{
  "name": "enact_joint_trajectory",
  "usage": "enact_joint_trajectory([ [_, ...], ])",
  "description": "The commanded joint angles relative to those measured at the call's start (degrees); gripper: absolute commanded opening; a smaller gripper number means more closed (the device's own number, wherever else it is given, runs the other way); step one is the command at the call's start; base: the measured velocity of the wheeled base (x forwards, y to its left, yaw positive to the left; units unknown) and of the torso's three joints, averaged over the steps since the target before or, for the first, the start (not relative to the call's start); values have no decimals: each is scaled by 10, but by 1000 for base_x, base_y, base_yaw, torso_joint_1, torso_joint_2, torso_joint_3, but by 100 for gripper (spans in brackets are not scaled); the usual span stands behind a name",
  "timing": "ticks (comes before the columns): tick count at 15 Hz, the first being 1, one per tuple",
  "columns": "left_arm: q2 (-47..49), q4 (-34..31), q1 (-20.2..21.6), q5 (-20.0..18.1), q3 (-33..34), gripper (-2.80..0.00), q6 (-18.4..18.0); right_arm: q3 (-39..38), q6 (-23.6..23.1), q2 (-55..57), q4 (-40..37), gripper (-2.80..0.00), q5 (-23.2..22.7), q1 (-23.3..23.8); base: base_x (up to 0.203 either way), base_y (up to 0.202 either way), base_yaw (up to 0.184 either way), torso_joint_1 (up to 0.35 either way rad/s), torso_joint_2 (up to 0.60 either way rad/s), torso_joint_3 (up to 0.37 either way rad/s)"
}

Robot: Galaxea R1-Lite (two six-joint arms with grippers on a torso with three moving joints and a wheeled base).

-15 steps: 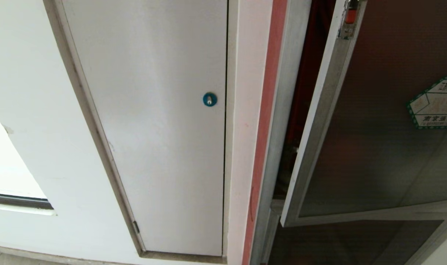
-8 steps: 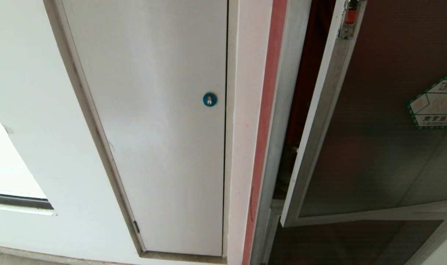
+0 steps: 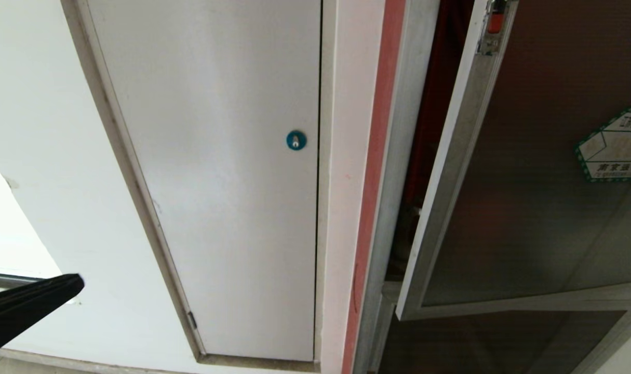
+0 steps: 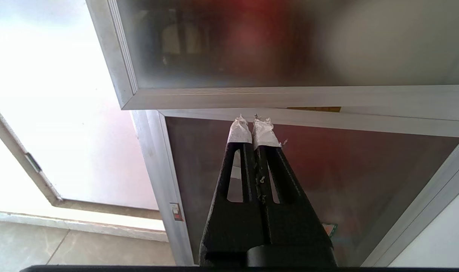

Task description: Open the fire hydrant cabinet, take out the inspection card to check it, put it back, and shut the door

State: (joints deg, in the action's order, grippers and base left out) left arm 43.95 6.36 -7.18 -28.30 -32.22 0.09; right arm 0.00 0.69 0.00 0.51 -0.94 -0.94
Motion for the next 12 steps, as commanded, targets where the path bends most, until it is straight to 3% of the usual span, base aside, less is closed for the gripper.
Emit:
enact_joint_trajectory([
  [1, 129, 16, -41, -12, -40, -280, 3, -1, 0, 1, 0, -280, 0, 0, 0, 0, 0, 0, 0, 0],
  [3, 209, 57, -111, -22, -81, -280, 15, -1, 0, 1, 0, -280, 0, 0, 0, 0, 0, 0, 0, 0],
  [6, 312, 111, -176, -28, -144, -280, 24, -1, 0, 1, 0, -280, 0, 0, 0, 0, 0, 0, 0, 0],
  [12, 456, 128, -302, -27, -295, -280, 39, -1, 0, 1, 0, -280, 0, 0, 0, 0, 0, 0, 0, 0],
])
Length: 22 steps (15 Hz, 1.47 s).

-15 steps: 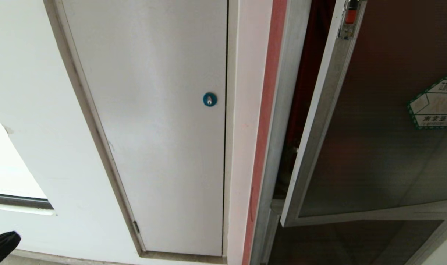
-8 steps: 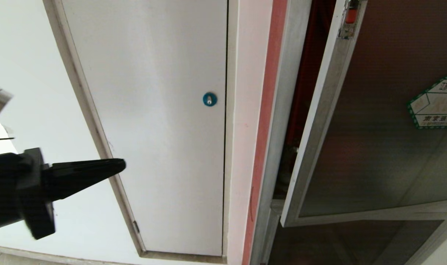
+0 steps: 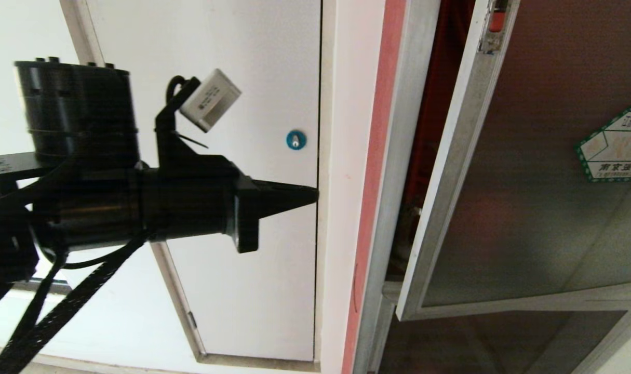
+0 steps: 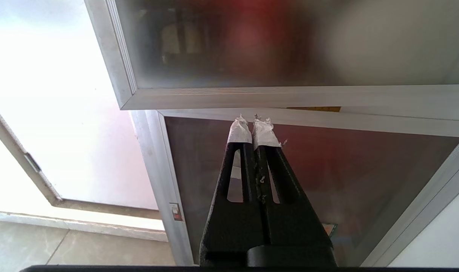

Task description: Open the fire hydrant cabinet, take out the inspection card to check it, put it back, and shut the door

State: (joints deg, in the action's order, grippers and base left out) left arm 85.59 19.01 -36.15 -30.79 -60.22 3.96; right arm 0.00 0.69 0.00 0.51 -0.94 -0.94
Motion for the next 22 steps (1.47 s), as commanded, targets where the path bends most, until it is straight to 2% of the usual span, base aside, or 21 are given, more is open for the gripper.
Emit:
enact_joint_trajectory([
  [1, 59, 2, -24, -1, -33, -280, 0, -1, 0, 1, 0, -280, 0, 0, 0, 0, 0, 0, 0, 0],
  [7, 169, 0, -46, 6, -148, -280, 7, -1, 0, 1, 0, -280, 0, 0, 0, 0, 0, 0, 0, 0],
  [10, 220, -2, -48, 30, -207, -280, 7, -1, 0, 1, 0, -280, 0, 0, 0, 0, 0, 0, 0, 0],
  [22, 352, -2, -67, 35, -338, -280, -5, -1, 0, 1, 0, -280, 0, 0, 0, 0, 0, 0, 0, 0],
])
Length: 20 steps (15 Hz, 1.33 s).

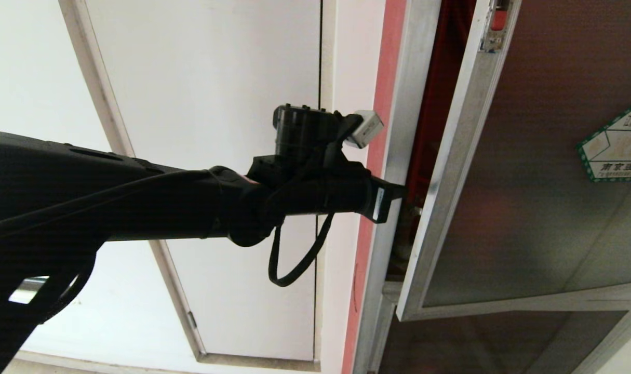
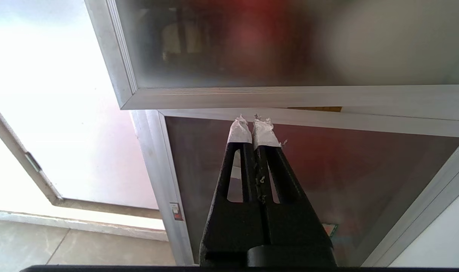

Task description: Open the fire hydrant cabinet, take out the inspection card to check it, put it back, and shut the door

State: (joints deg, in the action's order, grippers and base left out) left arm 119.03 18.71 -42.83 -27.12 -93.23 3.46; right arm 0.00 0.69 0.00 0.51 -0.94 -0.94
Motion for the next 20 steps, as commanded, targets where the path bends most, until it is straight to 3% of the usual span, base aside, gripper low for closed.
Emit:
enact_joint_trajectory([
  [1, 26, 0, -1, -1, -18, -280, 0, -1, 0, 1, 0, -280, 0, 0, 0, 0, 0, 0, 0, 0],
  [10, 35, 0, -37, 0, -33, -280, 1, -1, 0, 1, 0, -280, 0, 0, 0, 0, 0, 0, 0, 0],
  [20, -17, 3, -85, 0, 18, -280, 1, -1, 0, 1, 0, -280, 0, 0, 0, 0, 0, 0, 0, 0],
])
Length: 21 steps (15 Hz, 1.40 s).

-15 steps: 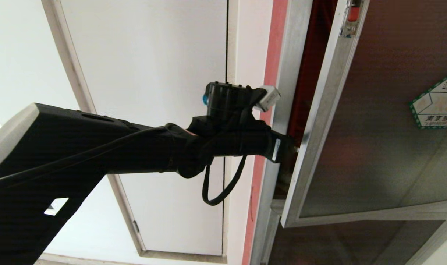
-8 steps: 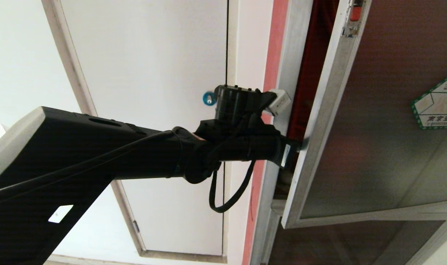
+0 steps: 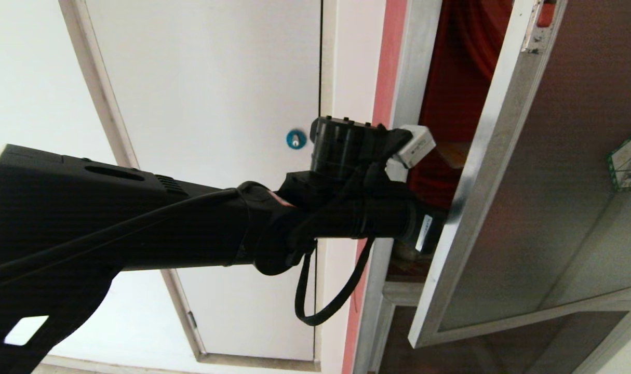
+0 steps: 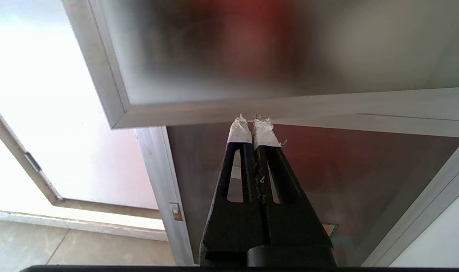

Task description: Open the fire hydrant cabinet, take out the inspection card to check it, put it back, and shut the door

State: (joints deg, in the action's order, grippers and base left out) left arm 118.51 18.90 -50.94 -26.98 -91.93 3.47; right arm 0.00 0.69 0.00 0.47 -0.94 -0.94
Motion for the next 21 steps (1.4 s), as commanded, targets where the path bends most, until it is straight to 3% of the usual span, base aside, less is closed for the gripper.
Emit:
enact_joint_trajectory([
  [1, -18, 2, -10, -2, 11, -280, 0, -1, 0, 1, 1, -280, 0, 0, 0, 0, 0, 0, 0, 0],
  [12, -52, 0, -111, -1, 37, -280, 0, -1, 0, 1, 1, -280, 0, 0, 0, 0, 0, 0, 0, 0],
  [16, -49, 1, -144, 16, 39, -280, -1, -1, 0, 1, 1, -280, 0, 0, 0, 0, 0, 0, 0, 0],
  [21, -50, 1, -168, 16, 47, -280, -1, -1, 0, 1, 1, -280, 0, 0, 0, 0, 0, 0, 0, 0],
])
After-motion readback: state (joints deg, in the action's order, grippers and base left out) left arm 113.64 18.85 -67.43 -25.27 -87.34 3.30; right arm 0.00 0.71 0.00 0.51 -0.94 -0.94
